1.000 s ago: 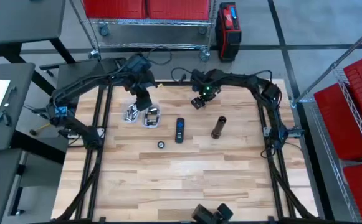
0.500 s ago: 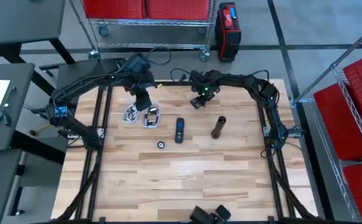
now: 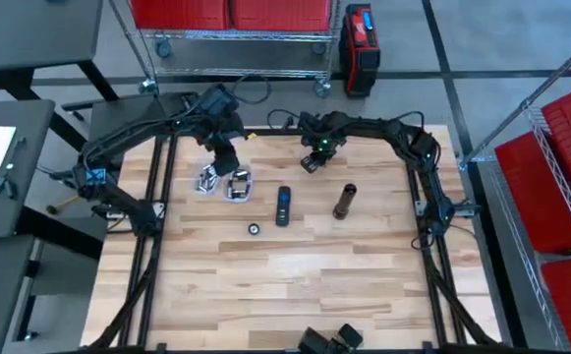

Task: Insert battery
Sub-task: Insert the brown battery into the flashlight battery compartment

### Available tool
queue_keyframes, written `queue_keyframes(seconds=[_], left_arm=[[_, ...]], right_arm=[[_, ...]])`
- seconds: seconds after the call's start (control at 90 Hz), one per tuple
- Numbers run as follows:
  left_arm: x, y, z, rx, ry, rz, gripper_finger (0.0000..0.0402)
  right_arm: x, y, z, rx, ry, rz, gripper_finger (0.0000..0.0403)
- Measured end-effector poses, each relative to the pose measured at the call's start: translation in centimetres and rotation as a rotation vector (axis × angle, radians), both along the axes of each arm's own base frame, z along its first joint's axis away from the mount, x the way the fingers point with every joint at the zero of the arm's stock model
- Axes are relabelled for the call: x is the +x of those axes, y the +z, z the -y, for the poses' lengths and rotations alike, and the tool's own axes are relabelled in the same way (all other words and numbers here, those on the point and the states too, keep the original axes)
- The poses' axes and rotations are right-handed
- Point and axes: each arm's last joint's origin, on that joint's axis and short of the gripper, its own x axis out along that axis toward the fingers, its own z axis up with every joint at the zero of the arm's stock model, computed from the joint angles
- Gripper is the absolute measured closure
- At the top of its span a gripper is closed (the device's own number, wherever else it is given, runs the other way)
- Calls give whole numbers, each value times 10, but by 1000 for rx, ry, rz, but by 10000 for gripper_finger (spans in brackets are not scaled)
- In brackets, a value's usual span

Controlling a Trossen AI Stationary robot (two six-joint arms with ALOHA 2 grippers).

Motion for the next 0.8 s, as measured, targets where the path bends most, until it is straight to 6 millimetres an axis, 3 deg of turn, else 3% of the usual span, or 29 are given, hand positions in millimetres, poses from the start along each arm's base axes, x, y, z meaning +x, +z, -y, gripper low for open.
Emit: queue_keyframes(seconds=[0.278, 0.489, 0.644, 0.8], left_arm=[[0, 0, 0, 4, -1, 0, 263], [1, 0, 0, 10, -7, 3, 263], [1, 0, 0, 13, -11, 2, 263], [1, 0, 0, 12, -11, 3, 263]], right_arm=[[-6, 35, -1, -36, 4, 78, 370], [-17, 87, -8, -120, -1, 173, 365], [-30, 137, -25, -185, 18, 274, 367], [-57, 193, -50, -256, 2, 393, 367]])
